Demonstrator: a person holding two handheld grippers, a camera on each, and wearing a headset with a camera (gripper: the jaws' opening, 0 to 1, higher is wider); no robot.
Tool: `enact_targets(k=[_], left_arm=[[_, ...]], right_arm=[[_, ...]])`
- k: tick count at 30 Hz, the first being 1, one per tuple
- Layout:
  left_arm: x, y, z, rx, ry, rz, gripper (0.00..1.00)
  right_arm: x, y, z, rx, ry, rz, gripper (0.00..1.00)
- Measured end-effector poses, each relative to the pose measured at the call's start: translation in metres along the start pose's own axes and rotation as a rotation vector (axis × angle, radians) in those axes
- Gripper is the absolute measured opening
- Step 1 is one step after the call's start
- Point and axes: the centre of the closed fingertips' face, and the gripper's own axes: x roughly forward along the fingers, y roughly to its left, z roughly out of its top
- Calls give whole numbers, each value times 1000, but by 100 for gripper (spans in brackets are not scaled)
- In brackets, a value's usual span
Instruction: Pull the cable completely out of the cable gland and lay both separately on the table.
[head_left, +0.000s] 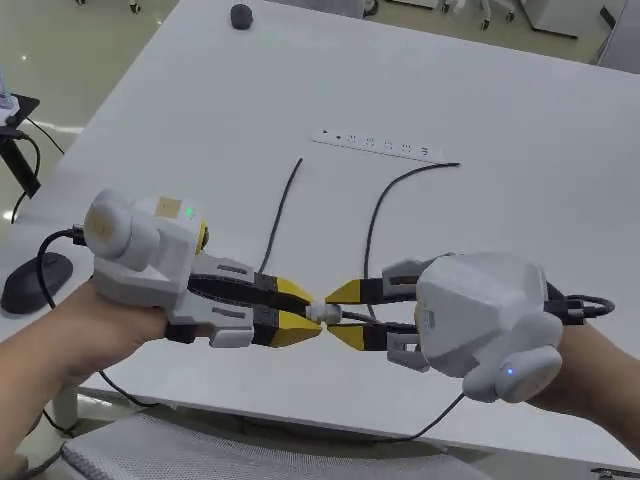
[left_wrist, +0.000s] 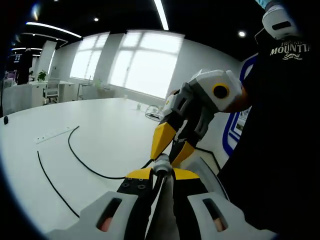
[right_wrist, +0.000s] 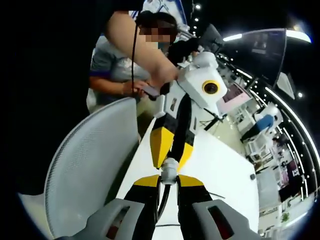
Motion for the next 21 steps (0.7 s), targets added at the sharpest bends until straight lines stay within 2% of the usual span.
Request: enact_targets(k=[5, 9, 11, 14, 16, 18, 20, 21], left_arm=[[-4, -2, 3, 9, -5, -5, 15], [-5, -3, 5, 21, -6, -6, 15], [-7, -2, 8, 40, -14, 2, 14], [-9, -1, 13, 32, -30, 6, 14], [-11, 1, 16, 39, -37, 9, 14], [-12, 3, 18, 42, -40, 13, 14], [-13, 4, 20, 39, -36, 15, 14], [-14, 5, 21, 37, -35, 17, 14]], right_arm=[[0, -3, 4, 31, 2, -30, 8], [-2, -6, 8, 99, -9, -36, 8], [-2, -7, 8, 173, -7, -43, 11], [-5, -12, 8, 267, -16, -68, 19], [-11, -17, 8, 336, -30, -97, 20], [-19, -23, 7, 448, -50, -137, 20], [-26, -29, 1, 563, -47, -177, 17], [-28, -32, -1, 575, -42, -195, 14]])
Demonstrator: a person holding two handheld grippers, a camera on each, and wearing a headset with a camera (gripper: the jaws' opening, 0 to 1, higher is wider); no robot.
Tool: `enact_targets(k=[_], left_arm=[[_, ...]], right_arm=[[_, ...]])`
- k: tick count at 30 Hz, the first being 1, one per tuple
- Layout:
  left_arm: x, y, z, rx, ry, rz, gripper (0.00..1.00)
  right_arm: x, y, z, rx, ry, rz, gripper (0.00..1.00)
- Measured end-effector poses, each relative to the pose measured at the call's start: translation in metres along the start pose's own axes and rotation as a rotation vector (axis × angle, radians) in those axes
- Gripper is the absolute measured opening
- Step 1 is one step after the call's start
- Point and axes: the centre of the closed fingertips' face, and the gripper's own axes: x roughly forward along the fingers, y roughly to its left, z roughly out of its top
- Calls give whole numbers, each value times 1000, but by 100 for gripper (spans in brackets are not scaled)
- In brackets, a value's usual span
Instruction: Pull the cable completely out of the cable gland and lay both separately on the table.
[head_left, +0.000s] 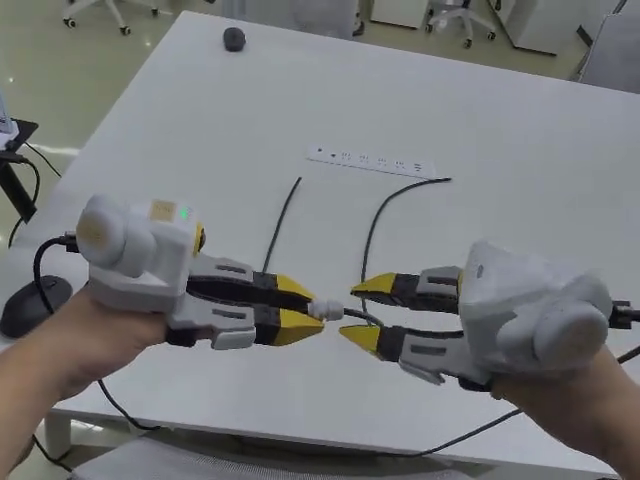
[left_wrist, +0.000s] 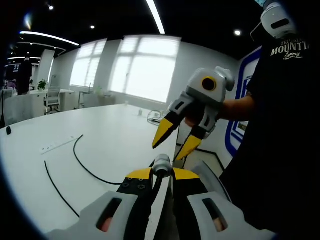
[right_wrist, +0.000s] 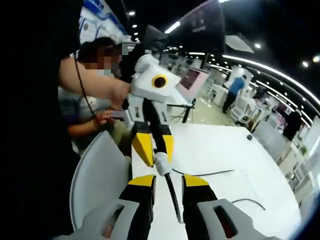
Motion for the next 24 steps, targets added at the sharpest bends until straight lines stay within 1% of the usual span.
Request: enact_targets(k=[1, 2, 4, 5, 7, 8, 10, 12, 15, 19, 24], left_arm=[[0, 0, 2, -3, -1, 0, 14], [-1, 0, 3, -3, -3, -2, 14], [0, 1, 6, -8, -8, -4, 14], [1, 1, 7, -7, -8, -5, 14], [1, 4, 7, 9, 6, 2, 14], [1, 5, 7, 17, 4, 3, 14], [1, 9, 11, 12, -7, 8, 14], [1, 11, 14, 16, -11, 10, 14], [1, 13, 15, 17, -9, 8, 14], [1, 19, 17, 6, -11, 13, 14], [2, 21, 15, 15, -5, 13, 14]], right_arm=[[-2, -5, 1, -3, -4, -27, 10], [-2, -5, 1, -10, -3, -29, 9], [-1, -6, 3, -17, -4, -32, 9], [1, -6, 3, -31, 5, -40, 10], [5, -7, 2, -66, 23, -38, 10], [7, -7, 1, -75, 33, -37, 11], [10, -5, 2, -97, 41, -27, 9], [12, -8, 3, -104, 41, -35, 9], [14, -12, 5, -130, 48, -43, 6], [16, -14, 4, -144, 56, -46, 1], [18, -16, 0, -138, 62, -56, 0]])
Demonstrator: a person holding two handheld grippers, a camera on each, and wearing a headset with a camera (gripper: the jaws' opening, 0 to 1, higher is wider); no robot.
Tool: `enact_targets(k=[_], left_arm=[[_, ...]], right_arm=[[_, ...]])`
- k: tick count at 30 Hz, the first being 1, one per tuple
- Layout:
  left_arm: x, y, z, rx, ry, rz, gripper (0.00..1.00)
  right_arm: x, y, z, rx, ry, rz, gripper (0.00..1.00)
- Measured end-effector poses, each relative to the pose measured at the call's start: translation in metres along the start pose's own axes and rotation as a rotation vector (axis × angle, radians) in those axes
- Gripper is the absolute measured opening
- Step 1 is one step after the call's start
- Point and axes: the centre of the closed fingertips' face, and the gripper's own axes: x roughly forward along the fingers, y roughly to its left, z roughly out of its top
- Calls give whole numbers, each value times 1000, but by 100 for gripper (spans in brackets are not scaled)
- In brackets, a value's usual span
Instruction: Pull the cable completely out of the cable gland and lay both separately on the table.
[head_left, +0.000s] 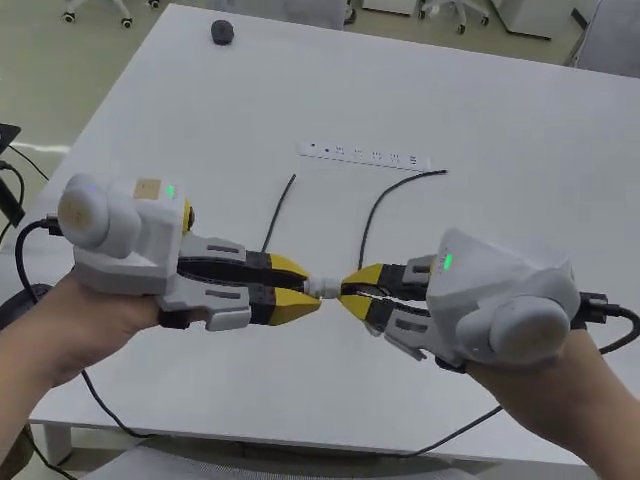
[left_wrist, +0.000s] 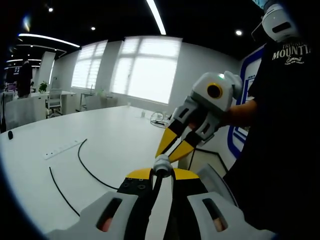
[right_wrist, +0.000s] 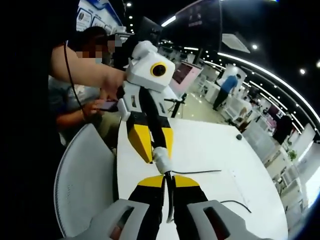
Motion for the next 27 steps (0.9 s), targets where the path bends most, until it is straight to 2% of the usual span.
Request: enact_targets(k=[5, 15, 27], left_arm=[[2, 1, -2, 17, 7, 4, 14], [4, 4, -3, 14, 8, 7, 14], [8, 6, -6, 1, 10, 9, 14]], right_arm=[[0, -1, -4, 34, 7, -4, 0], [-2, -7, -15, 89, 17, -25, 0], [-9, -21, -40, 237, 29, -101, 0]])
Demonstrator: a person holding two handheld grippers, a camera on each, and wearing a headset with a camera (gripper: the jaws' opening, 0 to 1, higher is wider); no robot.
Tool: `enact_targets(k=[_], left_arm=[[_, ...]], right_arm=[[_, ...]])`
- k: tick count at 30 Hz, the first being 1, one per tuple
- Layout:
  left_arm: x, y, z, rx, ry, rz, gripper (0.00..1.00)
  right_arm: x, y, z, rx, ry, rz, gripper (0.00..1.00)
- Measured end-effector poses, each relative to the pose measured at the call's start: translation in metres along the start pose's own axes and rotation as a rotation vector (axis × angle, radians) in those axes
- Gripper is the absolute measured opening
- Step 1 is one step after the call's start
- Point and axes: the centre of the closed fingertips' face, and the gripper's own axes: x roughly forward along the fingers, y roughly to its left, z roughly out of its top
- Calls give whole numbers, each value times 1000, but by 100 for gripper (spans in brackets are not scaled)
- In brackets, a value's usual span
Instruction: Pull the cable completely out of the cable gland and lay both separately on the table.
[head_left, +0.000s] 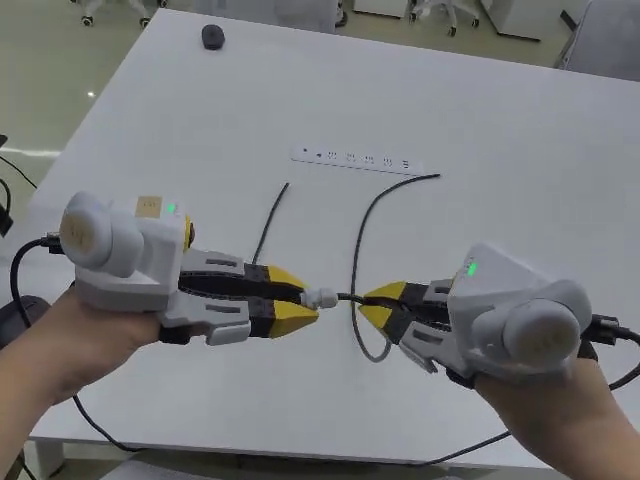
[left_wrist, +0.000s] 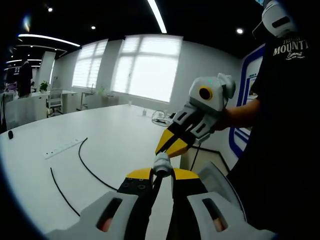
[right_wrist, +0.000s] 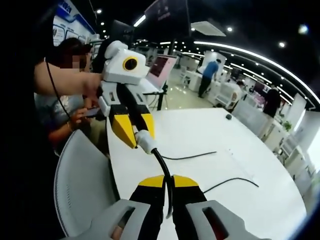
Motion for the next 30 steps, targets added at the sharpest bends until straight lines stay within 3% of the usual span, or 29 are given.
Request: enact_targets(k=[6, 15, 20, 25, 30], left_arm=[[2, 2, -4, -4, 6, 7, 14], [4, 5, -5, -16, 8, 20, 14], [6, 6, -8, -21, 19, 26, 14], [10, 7, -10, -23, 33, 32, 14], [10, 11, -10, -35, 39, 39, 14]], right_arm=[[1, -11, -15, 68, 16, -36, 0], [-2, -32, -44, 302, 30, -81, 0], [-3, -33, -61, 380, 51, -87, 0], [-6, -27, -64, 361, 52, -78, 0], [-12, -28, -57, 315, 9, -78, 0]])
